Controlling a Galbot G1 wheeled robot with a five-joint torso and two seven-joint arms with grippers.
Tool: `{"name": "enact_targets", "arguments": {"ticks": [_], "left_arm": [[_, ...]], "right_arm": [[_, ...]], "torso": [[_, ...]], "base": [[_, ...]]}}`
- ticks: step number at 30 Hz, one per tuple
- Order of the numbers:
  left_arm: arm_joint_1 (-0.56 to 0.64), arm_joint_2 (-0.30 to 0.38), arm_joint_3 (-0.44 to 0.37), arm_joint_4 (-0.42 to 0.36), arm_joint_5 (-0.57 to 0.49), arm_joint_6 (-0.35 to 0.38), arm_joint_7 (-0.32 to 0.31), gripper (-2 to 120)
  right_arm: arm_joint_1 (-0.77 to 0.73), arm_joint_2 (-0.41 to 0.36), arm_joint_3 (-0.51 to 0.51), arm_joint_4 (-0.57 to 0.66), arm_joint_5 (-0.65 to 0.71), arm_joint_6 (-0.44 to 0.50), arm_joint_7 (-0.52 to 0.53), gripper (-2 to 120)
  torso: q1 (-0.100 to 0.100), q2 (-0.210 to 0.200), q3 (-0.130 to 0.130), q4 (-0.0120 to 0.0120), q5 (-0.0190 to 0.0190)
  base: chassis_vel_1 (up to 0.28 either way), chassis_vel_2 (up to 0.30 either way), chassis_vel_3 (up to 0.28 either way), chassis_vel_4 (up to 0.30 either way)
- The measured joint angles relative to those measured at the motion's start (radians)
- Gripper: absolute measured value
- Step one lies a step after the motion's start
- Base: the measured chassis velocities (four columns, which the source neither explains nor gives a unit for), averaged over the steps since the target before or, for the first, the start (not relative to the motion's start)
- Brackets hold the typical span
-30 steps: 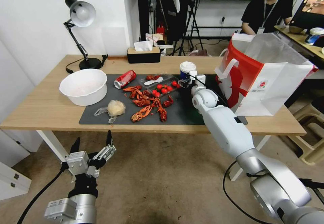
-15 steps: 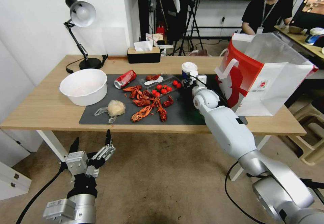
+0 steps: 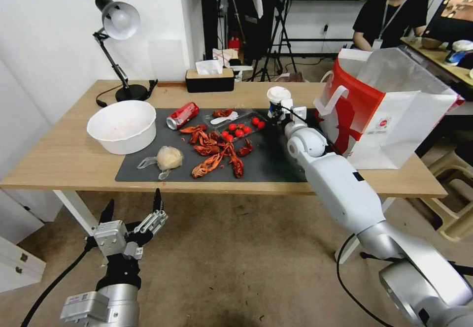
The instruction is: Pick up the trash from the table and place it into the takeout bag.
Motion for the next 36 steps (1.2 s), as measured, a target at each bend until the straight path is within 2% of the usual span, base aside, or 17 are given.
{"name": "enact_targets", "arguments": {"ticks": [10, 18, 31, 36], "left_arm": [[0.002, -0.002, 0.003, -0.004, 0.005, -0.002, 0.000, 100], [0.004, -0.003, 0.004, -0.009, 0.008, -0.004, 0.000, 100], [0.007, -0.006, 0.004, -0.014, 0.010, -0.010, -0.001, 100], [0.008, -0.005, 0.004, -0.014, 0.011, -0.013, -0.002, 100]], "right_arm": [[-0.014, -0.069, -0.021, 0.133, 0.032, -0.093, 0.041, 13], [-0.060, -0.170, -0.032, 0.367, 0.106, -0.216, 0.115, 11], [-0.110, -0.251, 0.021, 0.533, 0.171, -0.267, 0.136, 11], [-0.107, -0.289, 0.070, 0.618, 0.230, -0.289, 0.163, 10]], "torso": [[0.000, 0.000, 0.000, 0.0000, 0.0001], [0.000, 0.000, 0.000, 0.0001, -0.0001], [0.000, 0.000, 0.000, -0.0001, 0.0002], [0.000, 0.000, 0.000, -0.0001, 0.0001]], "base": [[0.000, 0.000, 0.000, 0.000], [0.000, 0.000, 0.000, 0.000], [0.000, 0.000, 0.000, 0.000], [0.000, 0.000, 0.000, 0.000]]}}
